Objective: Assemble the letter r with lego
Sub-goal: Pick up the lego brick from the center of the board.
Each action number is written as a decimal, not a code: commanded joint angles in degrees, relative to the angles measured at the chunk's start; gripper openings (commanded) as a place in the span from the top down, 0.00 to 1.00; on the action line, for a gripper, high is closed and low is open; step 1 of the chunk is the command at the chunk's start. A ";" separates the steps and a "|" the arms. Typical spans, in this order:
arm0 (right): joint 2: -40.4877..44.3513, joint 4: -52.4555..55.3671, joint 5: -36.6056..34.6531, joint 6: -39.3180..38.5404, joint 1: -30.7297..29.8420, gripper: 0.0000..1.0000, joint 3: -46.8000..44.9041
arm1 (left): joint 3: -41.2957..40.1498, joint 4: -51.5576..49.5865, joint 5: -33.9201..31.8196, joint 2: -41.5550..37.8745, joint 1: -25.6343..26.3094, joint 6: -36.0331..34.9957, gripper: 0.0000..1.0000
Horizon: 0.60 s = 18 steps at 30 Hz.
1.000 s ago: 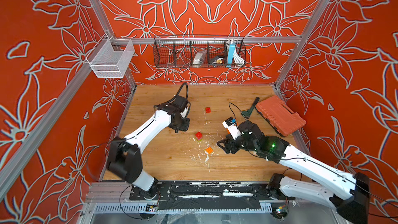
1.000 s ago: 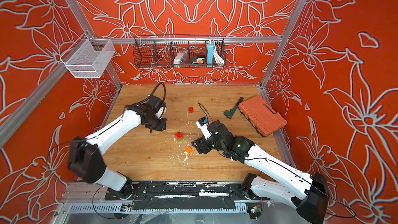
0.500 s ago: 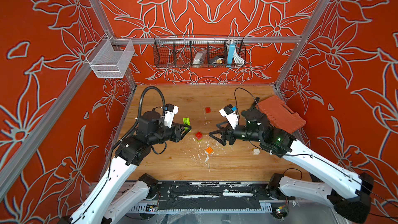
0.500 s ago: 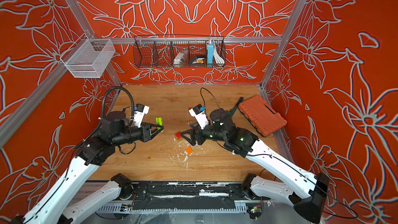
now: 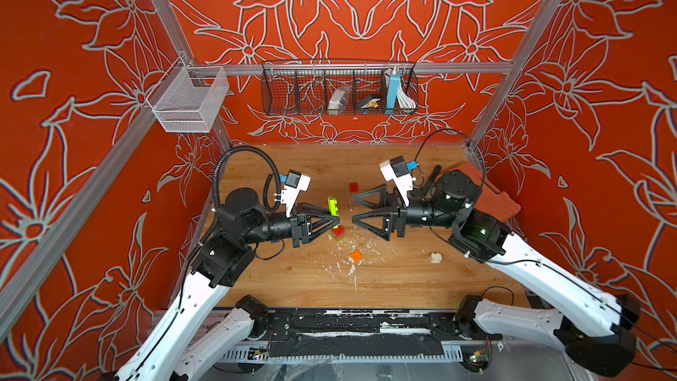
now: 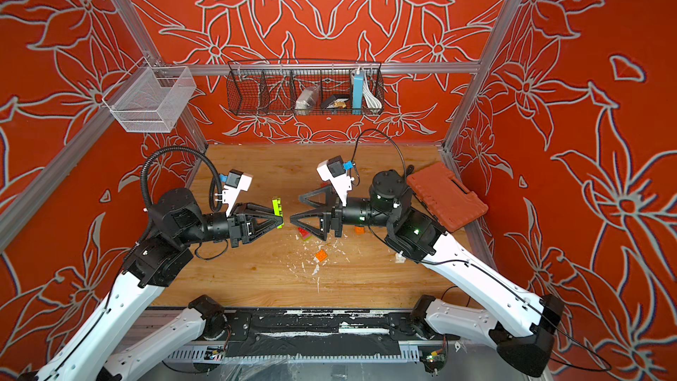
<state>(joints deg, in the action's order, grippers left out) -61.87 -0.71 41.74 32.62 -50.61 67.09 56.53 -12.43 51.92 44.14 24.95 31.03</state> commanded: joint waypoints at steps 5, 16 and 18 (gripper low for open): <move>-2.36 -4.06 5.70 4.24 -0.17 0.13 2.86 | 2.31 2.66 5.33 0.72 1.72 -1.02 1.00; -4.68 -3.97 5.60 5.64 -0.86 0.34 4.09 | 2.61 1.89 4.67 1.37 3.33 -2.13 1.00; -4.81 -3.18 4.67 5.92 -0.81 0.37 4.39 | 2.62 1.79 4.68 1.35 3.52 -2.18 1.00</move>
<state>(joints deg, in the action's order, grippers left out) -66.61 -2.98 46.59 37.87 -51.05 69.49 57.78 -11.49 55.57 45.67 27.90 29.82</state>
